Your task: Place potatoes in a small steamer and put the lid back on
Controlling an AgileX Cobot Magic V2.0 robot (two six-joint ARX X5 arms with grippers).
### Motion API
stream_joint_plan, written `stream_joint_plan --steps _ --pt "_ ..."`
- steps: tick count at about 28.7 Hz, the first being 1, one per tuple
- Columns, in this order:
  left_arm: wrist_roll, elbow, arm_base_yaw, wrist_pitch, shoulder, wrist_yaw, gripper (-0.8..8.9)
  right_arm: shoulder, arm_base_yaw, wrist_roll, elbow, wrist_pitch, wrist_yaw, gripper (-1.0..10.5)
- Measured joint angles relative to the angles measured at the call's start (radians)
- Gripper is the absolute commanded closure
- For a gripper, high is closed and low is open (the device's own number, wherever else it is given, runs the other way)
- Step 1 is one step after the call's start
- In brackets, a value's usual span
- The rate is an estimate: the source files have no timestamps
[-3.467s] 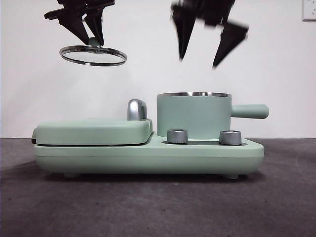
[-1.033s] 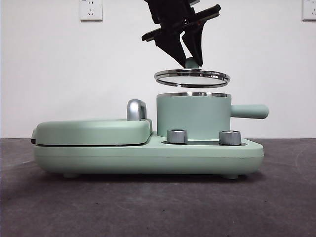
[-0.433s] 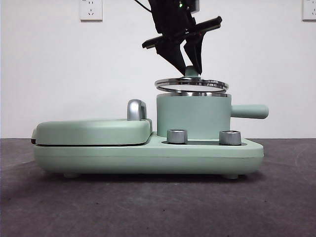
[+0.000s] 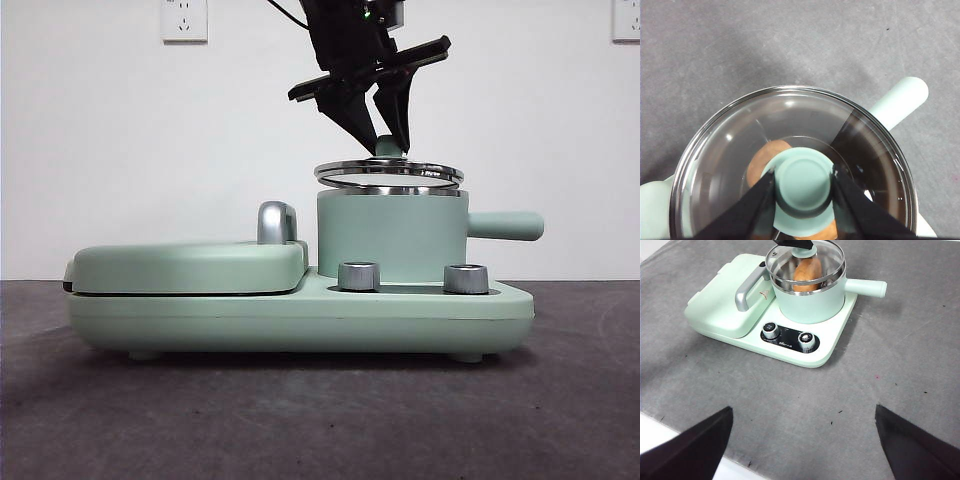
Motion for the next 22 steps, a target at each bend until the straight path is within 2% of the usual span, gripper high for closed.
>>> stream_joint_plan --steps 22 --pt "-0.003 0.002 -0.017 0.008 0.031 -0.007 8.04 0.0 0.0 0.003 0.0 0.0 0.0 4.9"
